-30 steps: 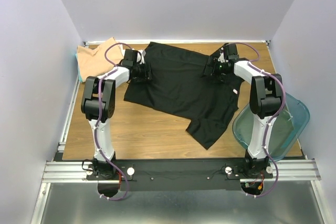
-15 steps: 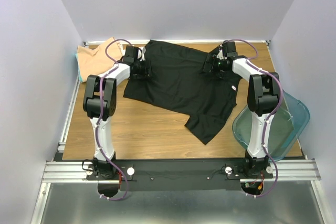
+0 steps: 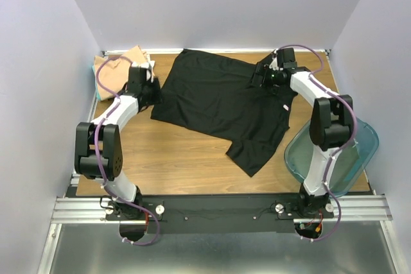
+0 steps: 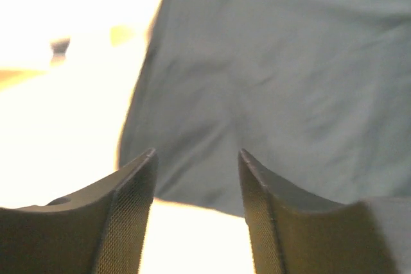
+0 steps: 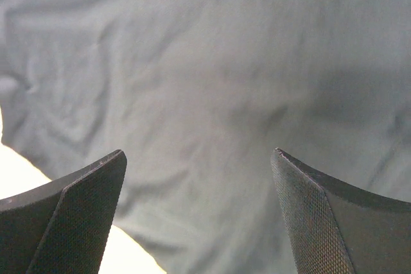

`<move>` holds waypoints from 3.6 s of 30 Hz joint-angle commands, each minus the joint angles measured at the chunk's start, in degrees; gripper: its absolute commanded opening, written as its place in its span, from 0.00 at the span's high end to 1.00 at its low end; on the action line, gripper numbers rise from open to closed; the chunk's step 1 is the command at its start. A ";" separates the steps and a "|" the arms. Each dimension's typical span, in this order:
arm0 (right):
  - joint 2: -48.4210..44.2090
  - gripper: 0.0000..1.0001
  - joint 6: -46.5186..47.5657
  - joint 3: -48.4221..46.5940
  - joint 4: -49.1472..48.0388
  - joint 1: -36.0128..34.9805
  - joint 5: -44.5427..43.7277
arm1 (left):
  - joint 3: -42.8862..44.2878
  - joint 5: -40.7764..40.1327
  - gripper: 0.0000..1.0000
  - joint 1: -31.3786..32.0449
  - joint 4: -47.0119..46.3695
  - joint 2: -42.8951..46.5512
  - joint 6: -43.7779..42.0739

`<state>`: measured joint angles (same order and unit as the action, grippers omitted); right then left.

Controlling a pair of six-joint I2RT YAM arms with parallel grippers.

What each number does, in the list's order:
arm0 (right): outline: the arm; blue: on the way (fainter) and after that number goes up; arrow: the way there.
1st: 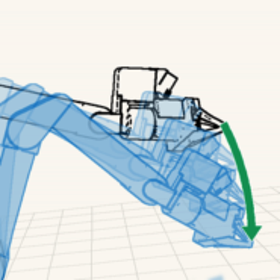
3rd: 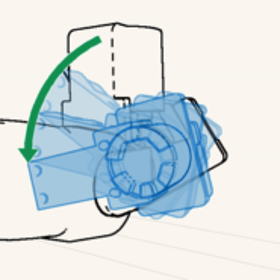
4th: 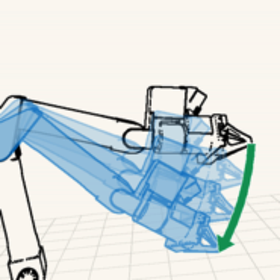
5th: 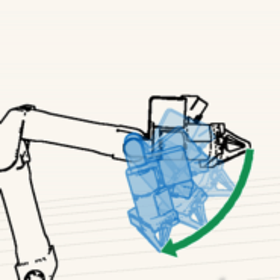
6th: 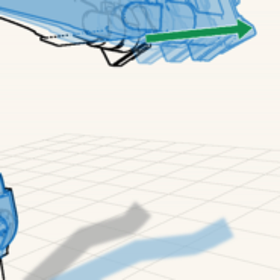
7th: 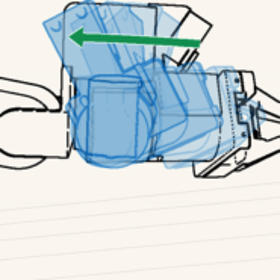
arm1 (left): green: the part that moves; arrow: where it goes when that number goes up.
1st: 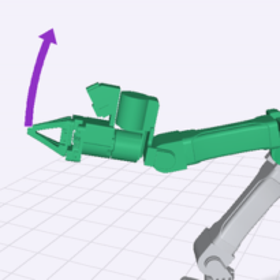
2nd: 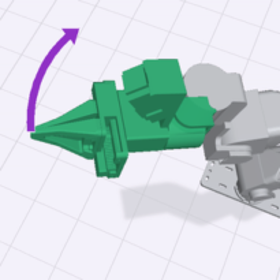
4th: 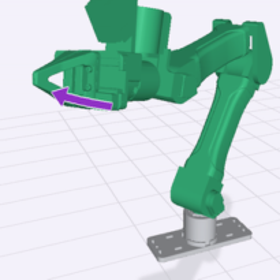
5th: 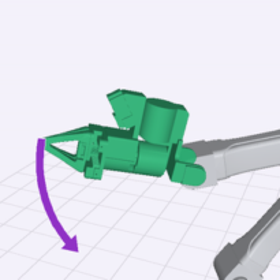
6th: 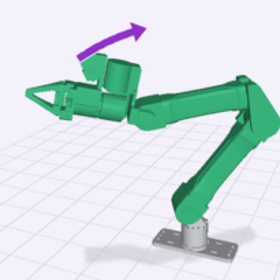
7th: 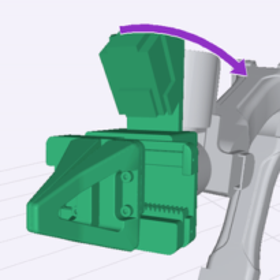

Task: Fold and stack the t-shirts
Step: Fold the tshirt

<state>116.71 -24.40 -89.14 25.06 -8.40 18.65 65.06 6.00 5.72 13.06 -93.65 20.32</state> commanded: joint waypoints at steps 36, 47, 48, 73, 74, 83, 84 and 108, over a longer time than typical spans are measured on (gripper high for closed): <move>-33.29 0.00 -3.63 32.27 5.70 -9.17 -6.70 | -8.10 -4.59 0.61 -4.57 -0.14 -6.90 -2.65; -41.82 0.03 -9.78 41.59 11.06 -17.25 -10.56 | -11.18 -1.61 0.94 -4.57 -0.05 -5.50 -3.35; -42.61 0.05 -10.22 42.12 11.76 -17.96 -11.09 | -11.27 -1.34 1.00 -4.57 0.04 -5.15 -3.44; -43.05 0.49 -24.02 50.65 18.36 -32.11 -19.62 | -9.77 -1.34 1.00 -4.92 2.50 -1.54 -5.20; -43.23 0.49 -24.37 51.00 18.45 -32.46 -19.62 | -9.77 -1.25 1.00 -5.01 2.58 -1.63 -5.29; -41.91 0.51 -24.38 53.11 15.38 -32.90 -19.01 | -8.90 -1.34 1.00 -5.19 3.02 -1.45 -5.73; -41.56 0.52 -24.20 53.28 15.02 -32.90 -19.01 | -8.90 -1.34 1.00 -5.19 3.20 -1.45 -5.81; -44.89 1.00 -25.43 52.05 21.17 -33.52 -11.80 | -11.97 -4.24 1.00 -7.12 6.27 4.52 -6.96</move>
<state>74.65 -47.97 -36.36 41.12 -40.99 4.45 54.54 3.55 0.01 16.78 -92.75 14.37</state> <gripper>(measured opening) 0.006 0.004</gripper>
